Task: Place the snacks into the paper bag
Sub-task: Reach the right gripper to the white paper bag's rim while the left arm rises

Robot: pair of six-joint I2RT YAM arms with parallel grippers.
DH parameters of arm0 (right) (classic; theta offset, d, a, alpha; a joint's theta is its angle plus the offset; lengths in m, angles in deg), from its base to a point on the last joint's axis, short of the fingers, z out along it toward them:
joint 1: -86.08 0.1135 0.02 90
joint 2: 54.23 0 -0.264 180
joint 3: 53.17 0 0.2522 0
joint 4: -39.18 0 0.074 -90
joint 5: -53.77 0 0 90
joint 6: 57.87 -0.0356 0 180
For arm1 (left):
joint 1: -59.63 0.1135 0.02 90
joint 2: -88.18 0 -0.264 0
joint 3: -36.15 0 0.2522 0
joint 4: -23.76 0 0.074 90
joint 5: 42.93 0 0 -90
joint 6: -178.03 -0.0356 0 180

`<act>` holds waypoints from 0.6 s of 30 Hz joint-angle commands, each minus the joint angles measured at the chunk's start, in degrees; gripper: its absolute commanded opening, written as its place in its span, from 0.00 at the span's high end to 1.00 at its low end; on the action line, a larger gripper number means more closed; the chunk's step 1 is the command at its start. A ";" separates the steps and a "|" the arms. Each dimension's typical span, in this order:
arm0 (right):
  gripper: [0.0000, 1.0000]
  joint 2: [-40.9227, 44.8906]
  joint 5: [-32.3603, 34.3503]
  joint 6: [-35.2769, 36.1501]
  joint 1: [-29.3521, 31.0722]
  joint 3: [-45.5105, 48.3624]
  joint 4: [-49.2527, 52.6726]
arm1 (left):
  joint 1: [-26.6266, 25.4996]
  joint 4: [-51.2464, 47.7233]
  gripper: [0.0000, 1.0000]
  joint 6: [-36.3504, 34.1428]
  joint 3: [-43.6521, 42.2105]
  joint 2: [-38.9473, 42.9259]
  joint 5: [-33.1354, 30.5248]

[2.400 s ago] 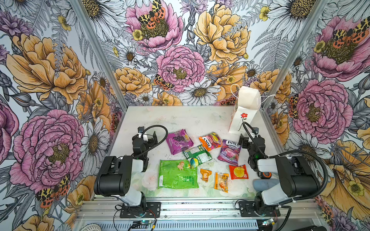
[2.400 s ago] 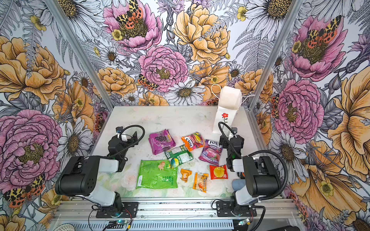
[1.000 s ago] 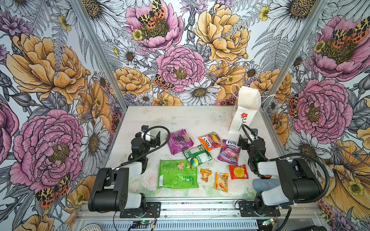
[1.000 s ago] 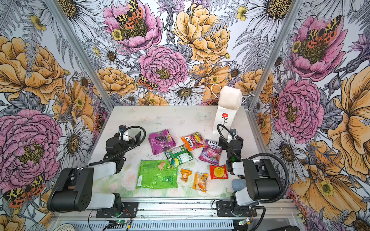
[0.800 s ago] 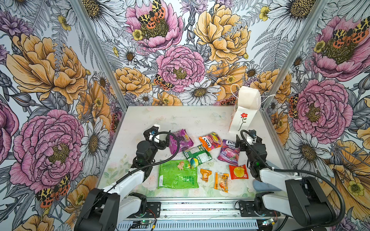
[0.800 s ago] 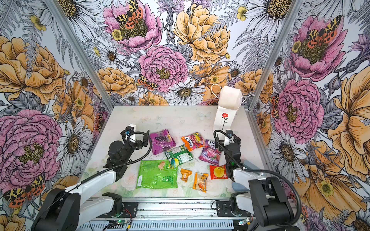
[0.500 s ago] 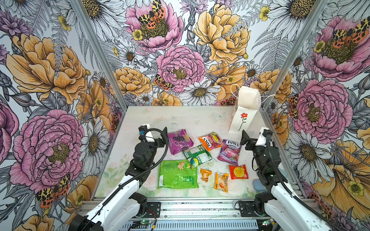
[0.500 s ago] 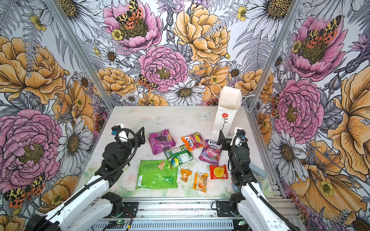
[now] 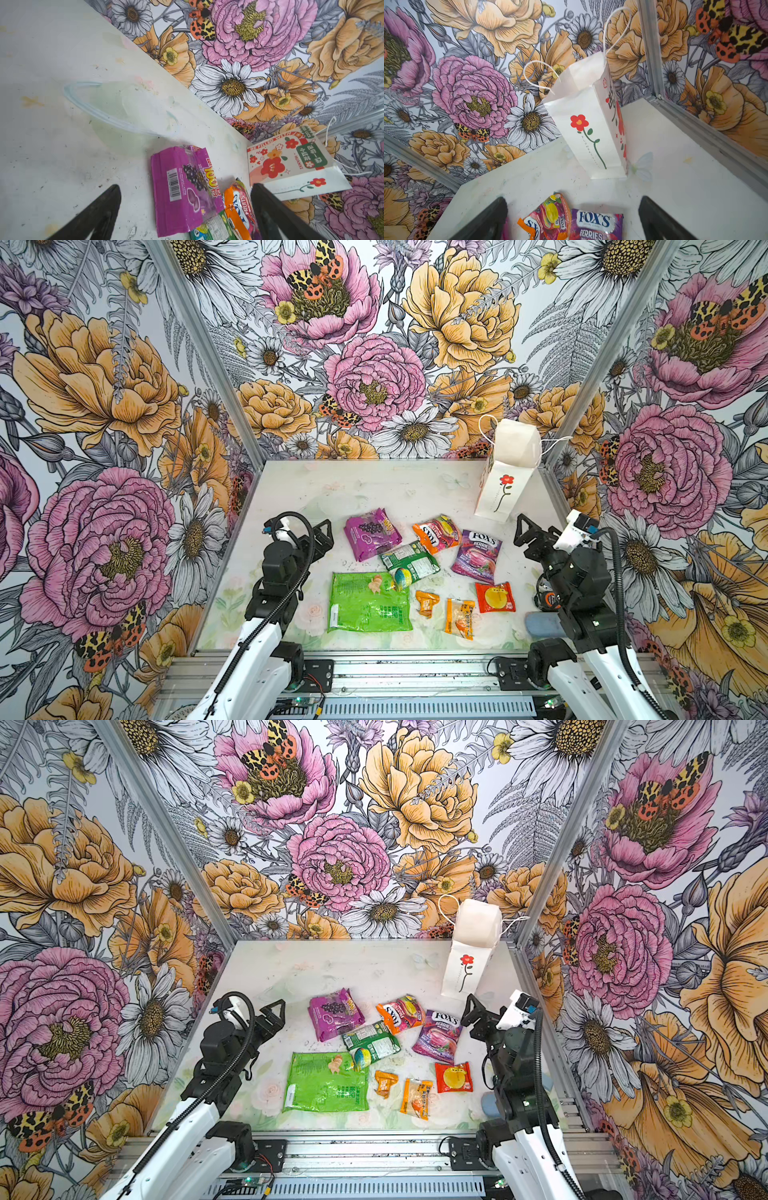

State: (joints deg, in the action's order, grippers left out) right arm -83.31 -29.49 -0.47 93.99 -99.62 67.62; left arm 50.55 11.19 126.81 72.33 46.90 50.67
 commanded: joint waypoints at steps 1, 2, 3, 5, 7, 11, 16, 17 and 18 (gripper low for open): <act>0.00 -5.88 0.68 -0.12 -0.25 -8.44 7.82 | -6.92 -3.34 0.01 -5.16 2.34 0.07 -0.20; 0.00 -8.50 1.42 0.61 -0.19 -11.12 9.35 | -9.60 -3.47 0.01 -6.57 2.37 0.14 -2.09; 0.00 -11.24 3.03 0.87 -0.26 -13.73 10.92 | -12.14 -3.79 0.01 -7.75 2.46 0.23 -4.07; 0.00 -15.96 6.24 1.95 -0.22 -18.72 14.06 | -16.68 -5.12 0.01 -11.85 2.80 0.65 -8.63; 0.00 -20.35 9.48 3.43 -0.34 -23.34 15.64 | -18.91 -6.67 0.01 -14.55 2.92 1.19 -12.02; 0.00 -29.20 13.78 3.77 -2.34 -32.98 19.04 | -20.57 -6.46 0.01 -17.56 0.31 3.13 -14.22; 0.00 -41.28 12.73 3.95 -5.66 -46.14 24.20 | -20.79 -7.40 0.01 -19.03 -0.61 5.75 -18.06; 0.00 -43.83 11.84 3.79 -6.66 -48.69 25.48 | -20.79 -7.55 0.01 -19.01 -0.70 6.05 -18.26; 0.01 -45.94 10.50 3.64 -7.62 -51.13 26.46 | -20.89 -7.62 0.01 -19.01 -0.71 6.44 -18.19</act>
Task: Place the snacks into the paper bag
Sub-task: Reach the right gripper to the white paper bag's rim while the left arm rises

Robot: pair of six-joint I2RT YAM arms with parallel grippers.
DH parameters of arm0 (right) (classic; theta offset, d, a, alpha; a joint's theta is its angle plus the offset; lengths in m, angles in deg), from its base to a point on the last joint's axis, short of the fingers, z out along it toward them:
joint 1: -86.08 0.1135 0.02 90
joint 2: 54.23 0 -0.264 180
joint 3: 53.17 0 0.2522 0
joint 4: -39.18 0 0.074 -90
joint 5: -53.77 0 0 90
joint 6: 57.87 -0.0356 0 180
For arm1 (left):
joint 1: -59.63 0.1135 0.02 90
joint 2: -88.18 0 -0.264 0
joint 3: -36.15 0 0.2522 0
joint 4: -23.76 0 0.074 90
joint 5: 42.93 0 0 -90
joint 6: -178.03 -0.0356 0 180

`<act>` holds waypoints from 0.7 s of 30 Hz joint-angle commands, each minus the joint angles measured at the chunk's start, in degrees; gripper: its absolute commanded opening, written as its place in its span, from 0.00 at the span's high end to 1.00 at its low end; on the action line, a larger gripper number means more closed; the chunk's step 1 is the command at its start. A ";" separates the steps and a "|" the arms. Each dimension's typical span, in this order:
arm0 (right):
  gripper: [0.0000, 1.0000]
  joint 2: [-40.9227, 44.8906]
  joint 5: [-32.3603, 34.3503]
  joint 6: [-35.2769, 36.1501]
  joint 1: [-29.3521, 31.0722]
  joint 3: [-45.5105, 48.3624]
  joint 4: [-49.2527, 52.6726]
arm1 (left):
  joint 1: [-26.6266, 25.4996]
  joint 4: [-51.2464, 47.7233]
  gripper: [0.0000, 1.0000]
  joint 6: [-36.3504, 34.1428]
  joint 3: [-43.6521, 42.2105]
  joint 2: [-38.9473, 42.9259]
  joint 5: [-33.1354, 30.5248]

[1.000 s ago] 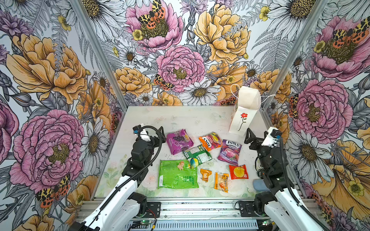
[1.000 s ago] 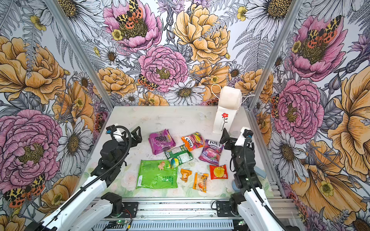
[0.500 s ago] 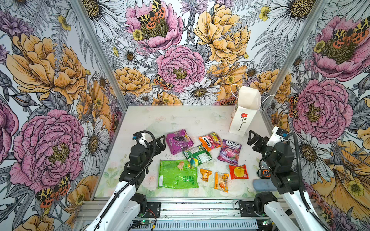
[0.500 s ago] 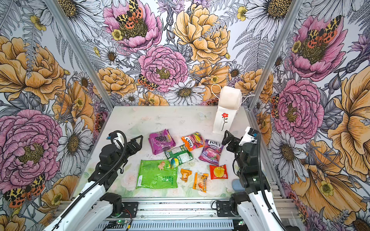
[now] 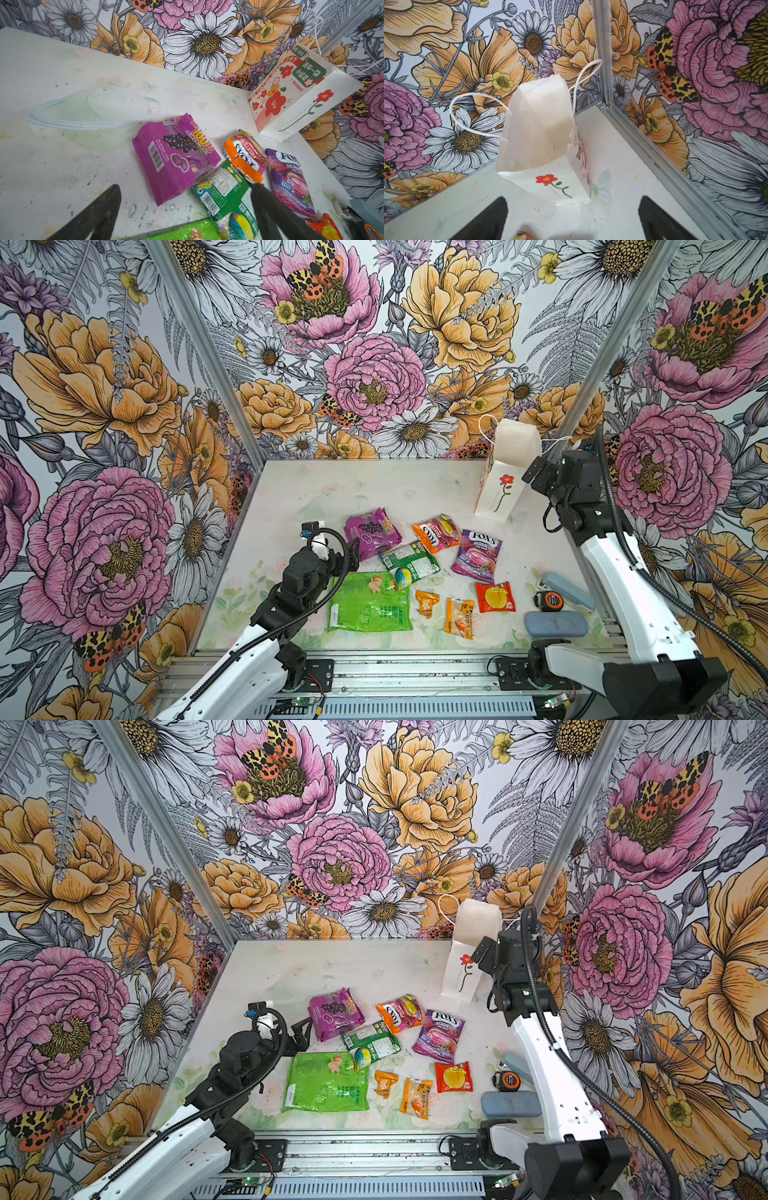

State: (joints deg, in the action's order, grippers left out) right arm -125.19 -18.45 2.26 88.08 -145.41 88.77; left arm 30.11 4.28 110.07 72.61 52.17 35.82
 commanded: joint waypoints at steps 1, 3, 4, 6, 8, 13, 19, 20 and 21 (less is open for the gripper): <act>0.03 -6.42 -2.11 0.80 -2.74 -7.94 6.36 | -0.47 -0.81 0.01 -2.27 -0.99 1.46 -3.43; 0.01 -10.22 -3.66 0.00 -4.13 -11.79 7.98 | -0.80 -0.96 0.01 -2.17 -1.08 2.18 -3.79; 0.00 -11.81 -3.97 -0.49 -4.87 -13.76 8.74 | -0.95 -1.01 0.01 -2.27 -1.14 2.41 -3.94; 0.00 -15.11 -4.96 -1.04 -6.04 -17.08 10.34 | -1.14 -1.04 0.01 -2.26 -1.17 2.84 -4.23; 0.00 -17.96 -6.16 -0.94 -7.14 -20.15 11.62 | -1.32 -1.12 0.01 -2.27 -1.14 3.19 -4.46; 0.05 -23.83 -9.16 0.06 -8.43 -25.53 13.61 | -1.54 -1.09 0.01 -2.13 -1.24 3.38 -5.25; 0.22 -29.05 -12.12 1.47 -9.02 -29.71 15.45 | -1.52 -0.78 0.01 -2.09 -1.34 2.81 -5.41; 0.26 -29.81 -11.94 1.48 -9.12 -30.38 15.73 | -1.53 -0.76 0.01 -2.04 -1.28 2.67 -5.49; 0.30 -30.53 -11.80 1.58 -9.31 -31.03 15.93 | -1.59 -0.74 0.01 -2.09 -1.25 2.46 -5.67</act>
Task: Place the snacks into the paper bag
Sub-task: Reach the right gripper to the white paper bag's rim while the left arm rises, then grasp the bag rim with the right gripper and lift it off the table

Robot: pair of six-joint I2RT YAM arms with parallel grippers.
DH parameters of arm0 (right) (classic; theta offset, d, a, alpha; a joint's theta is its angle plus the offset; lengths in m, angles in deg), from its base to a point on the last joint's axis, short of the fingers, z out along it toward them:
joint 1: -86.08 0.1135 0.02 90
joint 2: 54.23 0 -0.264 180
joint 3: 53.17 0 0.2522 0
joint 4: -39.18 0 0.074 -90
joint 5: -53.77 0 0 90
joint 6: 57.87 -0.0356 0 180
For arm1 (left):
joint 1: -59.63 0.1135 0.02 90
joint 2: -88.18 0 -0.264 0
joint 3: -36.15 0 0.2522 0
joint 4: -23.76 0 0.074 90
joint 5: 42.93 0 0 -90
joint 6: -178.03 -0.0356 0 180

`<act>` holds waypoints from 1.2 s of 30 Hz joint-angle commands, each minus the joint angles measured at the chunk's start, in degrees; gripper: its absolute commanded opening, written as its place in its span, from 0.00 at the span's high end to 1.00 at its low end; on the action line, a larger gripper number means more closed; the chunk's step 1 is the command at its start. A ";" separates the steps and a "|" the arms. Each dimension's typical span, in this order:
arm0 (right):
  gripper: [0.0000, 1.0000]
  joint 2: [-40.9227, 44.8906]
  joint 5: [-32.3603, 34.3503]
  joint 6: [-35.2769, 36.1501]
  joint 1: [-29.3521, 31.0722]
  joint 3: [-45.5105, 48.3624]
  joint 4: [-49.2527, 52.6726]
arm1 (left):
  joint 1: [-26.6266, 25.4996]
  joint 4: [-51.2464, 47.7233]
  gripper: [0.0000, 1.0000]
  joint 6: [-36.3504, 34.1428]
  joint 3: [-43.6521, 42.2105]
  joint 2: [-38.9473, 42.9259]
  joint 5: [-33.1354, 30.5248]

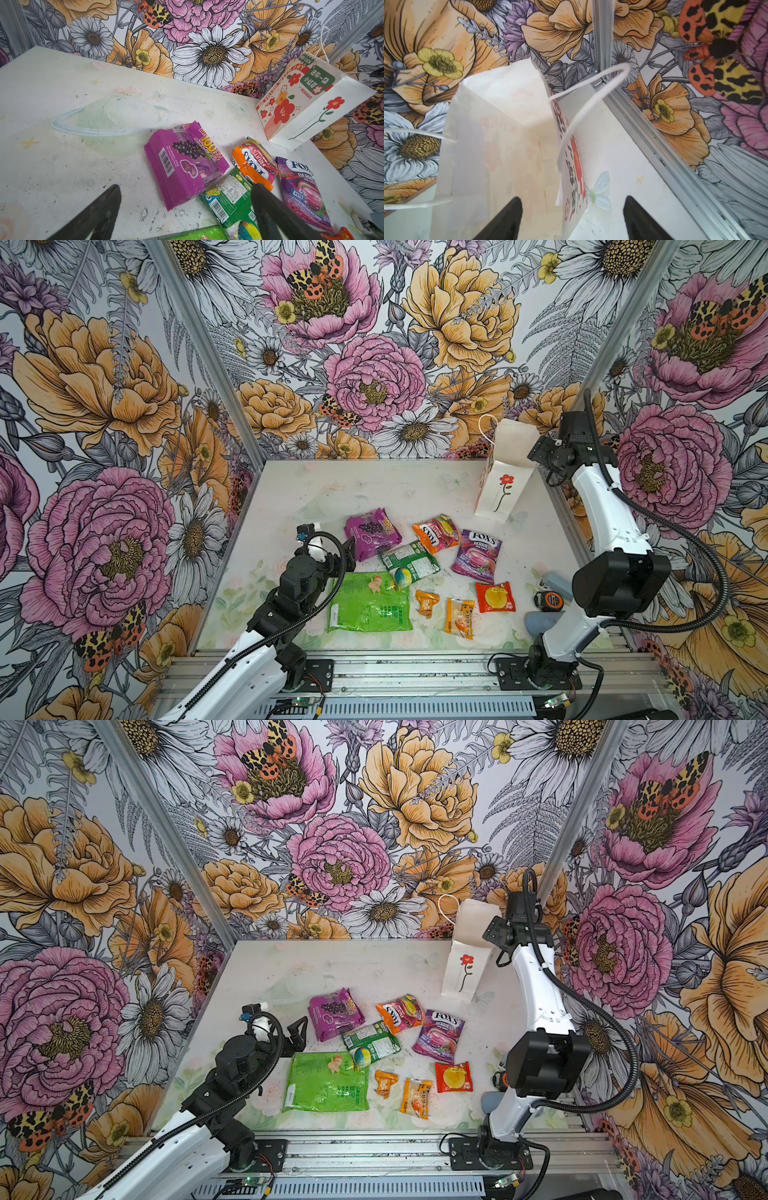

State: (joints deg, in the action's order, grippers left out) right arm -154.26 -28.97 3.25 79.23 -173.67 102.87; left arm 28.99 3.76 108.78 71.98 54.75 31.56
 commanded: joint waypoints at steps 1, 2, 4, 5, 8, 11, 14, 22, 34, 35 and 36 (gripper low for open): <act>0.34 -2.17 -1.12 0.88 -0.62 -3.38 1.91 | -0.40 -0.22 0.01 -0.67 -0.62 -0.23 -1.83; 0.37 -2.80 -1.20 1.21 -0.75 -3.97 2.08 | -0.45 -0.26 0.01 -0.64 -0.62 -0.47 -2.30; 0.43 -4.23 -1.43 1.87 -0.99 -5.77 2.80 | -0.40 -0.62 0.01 -0.48 -0.53 -0.76 -3.08; 0.46 -4.84 -1.63 2.24 -1.20 -6.58 3.28 | -0.46 -0.62 0.01 -0.47 -0.49 -0.82 -3.12; 0.51 -6.82 -2.25 3.08 -1.23 -8.88 5.11 | -0.58 -0.50 0.01 -0.57 -0.44 -1.11 -3.04; 0.55 -8.60 -2.37 3.87 -1.28 -10.80 6.84 | -0.57 -0.32 0.01 -0.46 -0.49 -1.26 -3.13; 0.61 -10.73 -2.86 4.81 -1.25 -13.41 9.15 | -0.57 -0.20 0.01 -0.45 -0.51 -1.50 -3.19; 0.81 -12.90 -4.75 6.43 -0.98 -16.21 11.42 | -0.57 -0.44 0.01 -0.44 -0.35 -2.29 -4.18; 1.00 -10.50 -8.52 7.65 2.02 -17.58 11.28 | -0.58 -0.15 0.01 -0.34 -0.36 -2.87 -4.62; 1.00 -10.15 -8.86 7.77 2.55 -18.08 11.24 | -0.57 -0.15 0.01 -0.36 -0.36 -2.95 -4.62; 1.00 -9.78 -9.34 7.95 3.15 -18.56 11.11 | -0.57 -0.16 0.01 -0.36 -0.36 -2.96 -4.62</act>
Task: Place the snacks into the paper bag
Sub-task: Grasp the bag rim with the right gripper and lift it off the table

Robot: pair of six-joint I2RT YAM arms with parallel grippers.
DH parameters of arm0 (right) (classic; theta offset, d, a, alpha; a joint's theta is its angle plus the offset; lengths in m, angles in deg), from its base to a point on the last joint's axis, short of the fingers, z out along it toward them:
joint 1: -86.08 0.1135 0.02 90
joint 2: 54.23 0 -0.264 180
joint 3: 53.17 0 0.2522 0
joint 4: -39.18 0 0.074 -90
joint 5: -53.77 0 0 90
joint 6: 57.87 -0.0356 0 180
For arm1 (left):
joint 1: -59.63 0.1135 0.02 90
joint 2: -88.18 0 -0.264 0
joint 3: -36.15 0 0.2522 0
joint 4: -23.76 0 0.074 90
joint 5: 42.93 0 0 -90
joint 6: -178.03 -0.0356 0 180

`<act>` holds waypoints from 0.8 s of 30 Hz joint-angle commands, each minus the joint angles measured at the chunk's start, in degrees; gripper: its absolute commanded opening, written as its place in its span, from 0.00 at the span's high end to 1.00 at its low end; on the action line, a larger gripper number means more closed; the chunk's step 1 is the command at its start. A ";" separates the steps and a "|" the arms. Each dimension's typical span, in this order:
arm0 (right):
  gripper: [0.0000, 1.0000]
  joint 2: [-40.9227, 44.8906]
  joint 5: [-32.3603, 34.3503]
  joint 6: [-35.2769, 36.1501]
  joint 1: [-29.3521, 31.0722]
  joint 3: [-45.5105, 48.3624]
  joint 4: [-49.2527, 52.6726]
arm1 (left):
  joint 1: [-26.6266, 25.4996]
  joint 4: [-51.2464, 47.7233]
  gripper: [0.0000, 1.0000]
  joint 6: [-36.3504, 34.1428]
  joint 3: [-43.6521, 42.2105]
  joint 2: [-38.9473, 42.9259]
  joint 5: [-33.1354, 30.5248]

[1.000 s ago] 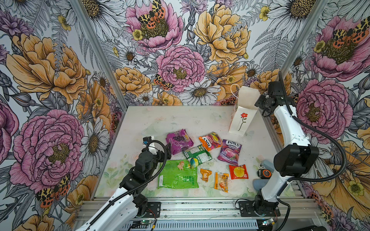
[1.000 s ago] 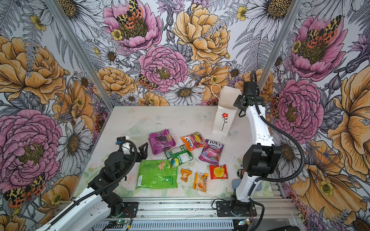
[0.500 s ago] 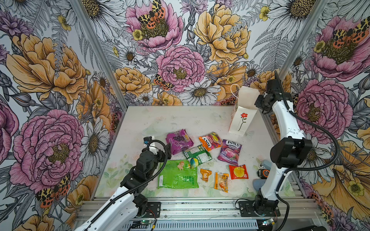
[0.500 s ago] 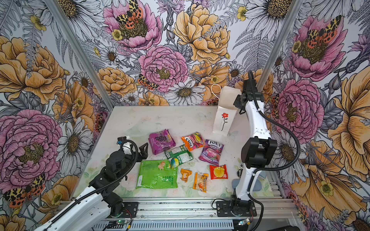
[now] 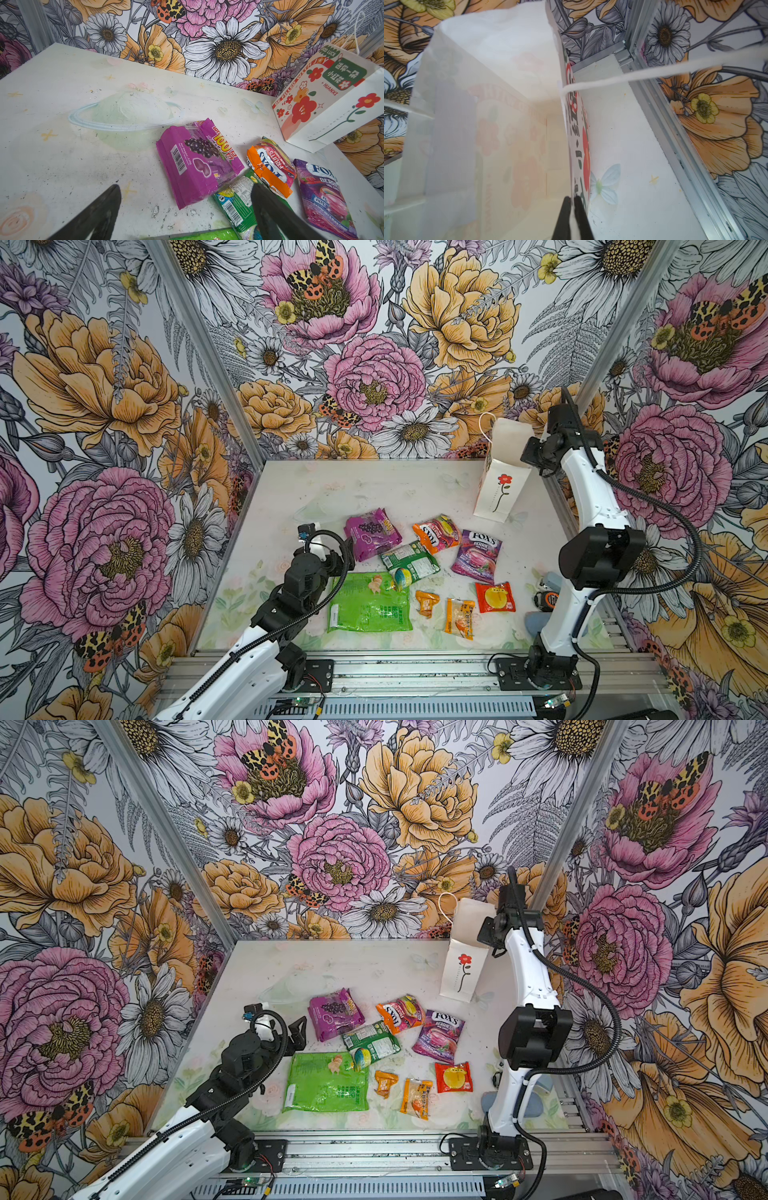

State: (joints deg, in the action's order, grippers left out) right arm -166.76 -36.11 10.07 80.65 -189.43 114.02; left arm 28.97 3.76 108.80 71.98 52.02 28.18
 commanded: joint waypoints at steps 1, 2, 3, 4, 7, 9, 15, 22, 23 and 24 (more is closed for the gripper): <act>1.00 3.10 -2.57 1.37 2.35 -3.21 -0.20 | -0.55 -0.16 0.01 -0.38 -0.36 -0.29 -1.26; 1.00 3.47 -3.20 1.73 3.07 -3.74 -0.42 | -0.55 -0.13 0.01 -0.38 -0.36 -0.23 -1.33; 1.00 3.78 -3.97 2.39 3.88 -4.13 -0.80 | -0.55 -0.12 0.01 -0.37 -0.36 -0.23 -1.32; 1.00 4.03 -4.68 2.90 4.59 -4.46 -1.08 | -0.55 -0.12 0.01 -0.43 -0.36 -0.38 -1.32; 1.00 4.35 -7.04 5.17 6.79 -5.47 -2.05 | -0.56 -0.06 0.01 -0.38 -0.36 -0.34 -1.45; 1.00 4.33 -7.40 5.97 8.02 -5.72 -2.19 | -0.57 -0.04 0.01 -0.38 -0.36 -0.32 -1.56; 1.00 5.59 -7.64 6.43 9.65 -4.66 -2.36 | -0.55 0.08 0.01 -0.46 -0.44 -0.31 -1.67; 1.00 15.60 -6.60 5.65 9.57 5.60 -8.16 | -0.59 0.71 0.01 -0.74 -0.28 -1.84 -1.51; 1.00 17.36 -6.20 5.73 9.48 7.77 -9.38 | -0.55 0.86 0.01 -0.81 -0.19 -2.26 -1.26; 1.00 18.68 -5.89 5.86 9.24 9.74 -10.45 | -0.55 0.91 0.01 -0.89 -0.09 -2.62 -1.15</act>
State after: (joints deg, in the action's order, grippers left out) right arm -154.06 -43.19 15.53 90.42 -182.74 109.30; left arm 28.97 3.78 108.80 71.98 50.03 27.96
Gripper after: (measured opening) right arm 0.047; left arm 0.988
